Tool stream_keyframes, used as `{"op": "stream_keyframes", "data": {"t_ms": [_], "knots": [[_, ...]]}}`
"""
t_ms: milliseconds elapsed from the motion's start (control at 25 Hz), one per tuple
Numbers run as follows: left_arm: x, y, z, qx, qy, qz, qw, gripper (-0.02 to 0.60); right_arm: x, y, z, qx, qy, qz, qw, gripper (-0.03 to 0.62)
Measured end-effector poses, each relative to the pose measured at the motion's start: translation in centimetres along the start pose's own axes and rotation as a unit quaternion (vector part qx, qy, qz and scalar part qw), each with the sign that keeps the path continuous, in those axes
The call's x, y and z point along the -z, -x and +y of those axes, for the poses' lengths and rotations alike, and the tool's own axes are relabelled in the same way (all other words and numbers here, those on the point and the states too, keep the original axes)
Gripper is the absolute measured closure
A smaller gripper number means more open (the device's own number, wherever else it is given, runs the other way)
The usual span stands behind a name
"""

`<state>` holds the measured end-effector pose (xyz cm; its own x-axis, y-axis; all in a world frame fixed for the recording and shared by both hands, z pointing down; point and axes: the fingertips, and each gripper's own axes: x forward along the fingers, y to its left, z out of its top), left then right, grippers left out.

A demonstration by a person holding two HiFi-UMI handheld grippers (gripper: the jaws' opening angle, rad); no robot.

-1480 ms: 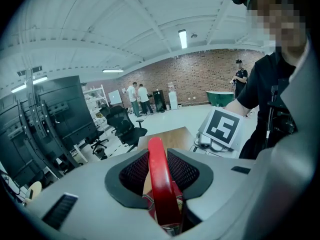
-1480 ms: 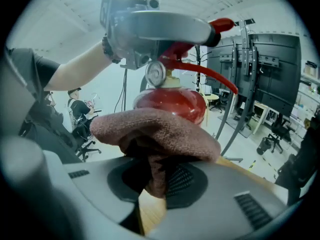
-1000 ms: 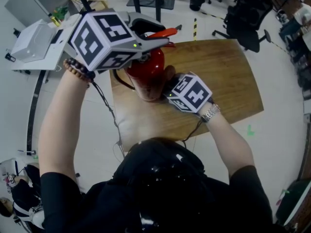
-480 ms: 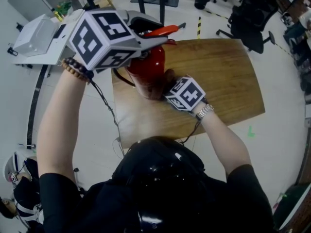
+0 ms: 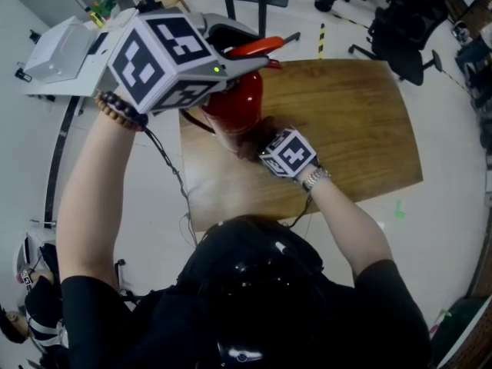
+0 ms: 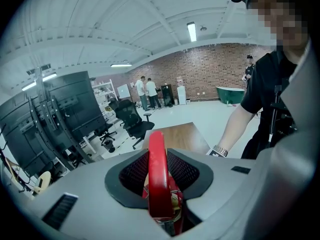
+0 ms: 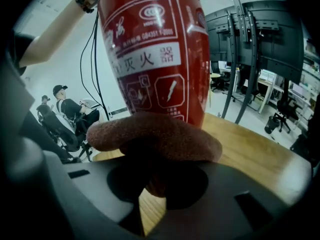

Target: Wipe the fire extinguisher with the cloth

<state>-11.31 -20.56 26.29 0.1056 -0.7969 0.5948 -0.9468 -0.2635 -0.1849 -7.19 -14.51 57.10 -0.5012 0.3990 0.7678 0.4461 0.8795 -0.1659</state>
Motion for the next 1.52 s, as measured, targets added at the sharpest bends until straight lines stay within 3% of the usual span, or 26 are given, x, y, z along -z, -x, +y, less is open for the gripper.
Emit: {"op": "stream_keyframes", "data": {"t_ms": [960,1520], "knots": [[-0.5,-0.6,0.4,-0.025,-0.008,0.027,0.9993,0.469,5.3,-6.6,-1.7,-0.023,-0.026,0.054,0.998,0.516],[-0.8,-1.8,0.3,-0.05,-0.036,0.076,0.9952,0.469,5.6,-5.1,-2.4,-0.048,-0.017,0.05,0.997,0.516]]}}
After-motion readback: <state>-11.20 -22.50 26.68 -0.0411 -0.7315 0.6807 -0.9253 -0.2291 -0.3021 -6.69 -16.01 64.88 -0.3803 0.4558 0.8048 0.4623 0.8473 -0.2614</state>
